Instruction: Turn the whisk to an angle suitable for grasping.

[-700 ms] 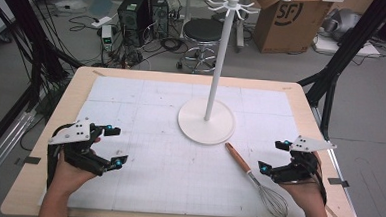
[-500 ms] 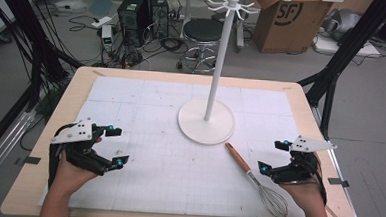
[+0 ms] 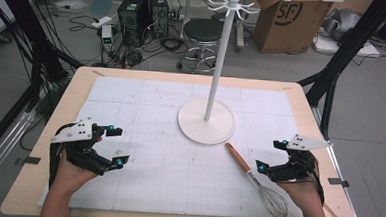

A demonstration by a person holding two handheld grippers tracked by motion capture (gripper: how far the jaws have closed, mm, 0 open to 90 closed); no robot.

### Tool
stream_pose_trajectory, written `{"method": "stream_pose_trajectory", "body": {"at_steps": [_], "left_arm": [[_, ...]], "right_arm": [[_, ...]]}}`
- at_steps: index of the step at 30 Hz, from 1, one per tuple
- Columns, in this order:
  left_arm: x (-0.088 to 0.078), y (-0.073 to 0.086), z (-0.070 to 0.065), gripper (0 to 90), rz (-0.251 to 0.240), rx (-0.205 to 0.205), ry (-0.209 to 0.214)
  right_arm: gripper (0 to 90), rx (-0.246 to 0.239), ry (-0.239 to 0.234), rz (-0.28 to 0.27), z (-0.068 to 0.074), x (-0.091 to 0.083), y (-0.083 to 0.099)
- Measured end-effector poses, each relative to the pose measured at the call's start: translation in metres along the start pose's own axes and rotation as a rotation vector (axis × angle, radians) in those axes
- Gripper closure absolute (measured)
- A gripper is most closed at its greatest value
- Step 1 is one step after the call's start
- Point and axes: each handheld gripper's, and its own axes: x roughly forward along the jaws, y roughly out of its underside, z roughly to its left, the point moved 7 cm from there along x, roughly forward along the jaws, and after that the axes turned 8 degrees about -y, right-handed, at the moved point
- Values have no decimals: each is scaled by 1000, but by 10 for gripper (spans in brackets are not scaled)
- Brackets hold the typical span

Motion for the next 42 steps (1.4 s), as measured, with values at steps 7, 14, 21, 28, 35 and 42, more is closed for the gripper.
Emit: {"method": "stream_pose_trajectory", "body": {"at_steps": [7,14,21,28,35,42], "left_arm": [[-2,-2,1,94,-7,0,2],[-1,-3,0,97,-5,-4,-5],[2,-3,-1,100,3,-5,-6],[8,-2,-4,101,17,2,6],[9,-1,-4,101,25,2,6],[12,0,-6,102,33,2,15]], "right_arm": [[7,-3,0,143,-1,24,2],[10,15,-1,269,-5,46,2],[201,57,-15,369,-7,53,13],[302,68,-45,433,-4,62,22],[392,66,-33,498,-3,67,29],[515,83,-58,541,3,71,36]]}}
